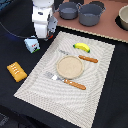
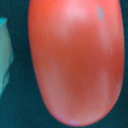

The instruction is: Interact with the objects in diverse but meaningful ways.

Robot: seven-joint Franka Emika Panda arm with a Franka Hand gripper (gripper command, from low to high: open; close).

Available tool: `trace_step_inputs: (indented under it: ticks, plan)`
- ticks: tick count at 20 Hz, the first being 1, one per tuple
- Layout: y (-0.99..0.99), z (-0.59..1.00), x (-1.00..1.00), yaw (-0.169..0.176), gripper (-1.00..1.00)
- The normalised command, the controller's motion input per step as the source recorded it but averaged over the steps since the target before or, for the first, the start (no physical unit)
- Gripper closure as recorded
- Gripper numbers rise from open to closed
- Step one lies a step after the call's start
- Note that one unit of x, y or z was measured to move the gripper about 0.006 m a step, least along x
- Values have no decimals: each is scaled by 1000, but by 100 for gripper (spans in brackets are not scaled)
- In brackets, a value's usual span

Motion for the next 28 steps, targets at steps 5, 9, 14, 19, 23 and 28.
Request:
trace_step_inputs:
  ticks: [5,9,14,19,23,28]
  plan:
    - [-295,546,-130,-158,-100]
    - [-421,901,-192,-178,-100]
    - [-407,651,-427,-128,-100]
    - [-467,473,-349,-92,-100]
    - [-588,176,-213,-31,-100]
    - [-557,70,127,-16,-100]
